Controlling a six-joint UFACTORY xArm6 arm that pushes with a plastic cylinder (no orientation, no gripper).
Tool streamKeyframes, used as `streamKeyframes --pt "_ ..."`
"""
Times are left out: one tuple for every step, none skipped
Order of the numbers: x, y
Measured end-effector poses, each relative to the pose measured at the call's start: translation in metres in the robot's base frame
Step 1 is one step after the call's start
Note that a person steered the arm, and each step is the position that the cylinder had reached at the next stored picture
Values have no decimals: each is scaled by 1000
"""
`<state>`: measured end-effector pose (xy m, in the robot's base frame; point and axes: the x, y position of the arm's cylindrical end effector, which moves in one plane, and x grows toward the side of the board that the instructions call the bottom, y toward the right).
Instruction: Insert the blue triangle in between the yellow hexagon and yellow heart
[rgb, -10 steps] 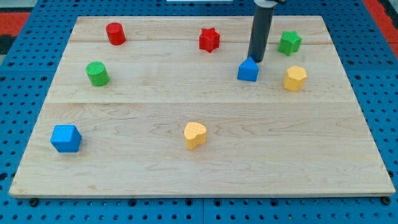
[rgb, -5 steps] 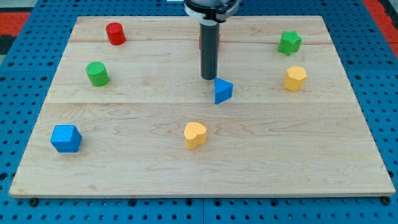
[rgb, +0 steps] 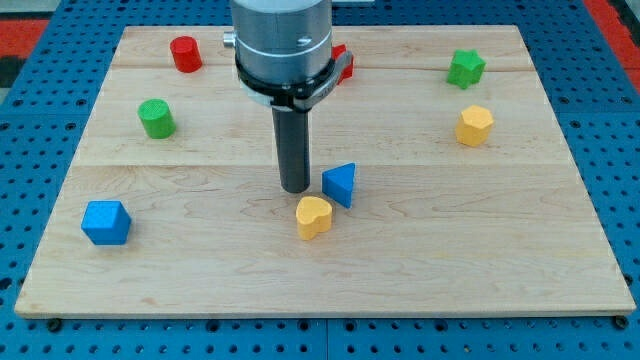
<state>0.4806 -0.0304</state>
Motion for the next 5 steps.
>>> streamKeyframes --pt "-1 53" --pt "-5 86" --pt "-15 90" --pt "-25 75" --pt "-41 80"
